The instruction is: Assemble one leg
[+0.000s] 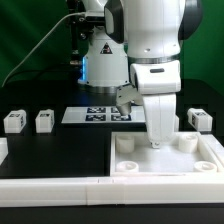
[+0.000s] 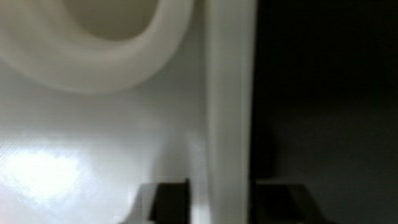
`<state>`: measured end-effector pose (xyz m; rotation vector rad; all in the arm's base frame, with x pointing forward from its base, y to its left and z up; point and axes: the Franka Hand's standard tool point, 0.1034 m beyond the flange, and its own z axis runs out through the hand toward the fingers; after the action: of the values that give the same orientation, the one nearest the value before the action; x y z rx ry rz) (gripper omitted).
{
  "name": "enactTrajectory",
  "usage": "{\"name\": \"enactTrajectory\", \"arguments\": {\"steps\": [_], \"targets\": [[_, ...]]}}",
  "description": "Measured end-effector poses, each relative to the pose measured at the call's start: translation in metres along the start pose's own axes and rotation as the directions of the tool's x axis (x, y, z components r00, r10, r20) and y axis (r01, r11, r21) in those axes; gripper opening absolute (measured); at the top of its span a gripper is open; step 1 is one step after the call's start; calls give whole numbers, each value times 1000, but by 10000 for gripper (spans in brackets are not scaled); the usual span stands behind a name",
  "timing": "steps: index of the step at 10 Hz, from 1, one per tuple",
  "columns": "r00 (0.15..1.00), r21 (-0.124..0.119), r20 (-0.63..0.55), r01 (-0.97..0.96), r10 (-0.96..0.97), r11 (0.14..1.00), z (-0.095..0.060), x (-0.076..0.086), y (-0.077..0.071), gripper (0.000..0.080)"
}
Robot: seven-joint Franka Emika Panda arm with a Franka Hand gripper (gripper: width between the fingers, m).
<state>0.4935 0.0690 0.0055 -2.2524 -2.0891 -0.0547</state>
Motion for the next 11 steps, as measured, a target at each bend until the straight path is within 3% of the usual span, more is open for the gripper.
{"name": "enactTrajectory", "arguments": {"steps": [1,2,3,4,11], "targets": [[1000,0,0,0,0,1000,0,0,0,267],[1000,0,0,0,0,1000,0,0,0,455],[1000,0,0,0,0,1000,0,0,0,455],[1000,0,0,0,0,1000,0,0,0,611],[1000,-1,1,-19,19,1000,-2,0,1,649]]}}
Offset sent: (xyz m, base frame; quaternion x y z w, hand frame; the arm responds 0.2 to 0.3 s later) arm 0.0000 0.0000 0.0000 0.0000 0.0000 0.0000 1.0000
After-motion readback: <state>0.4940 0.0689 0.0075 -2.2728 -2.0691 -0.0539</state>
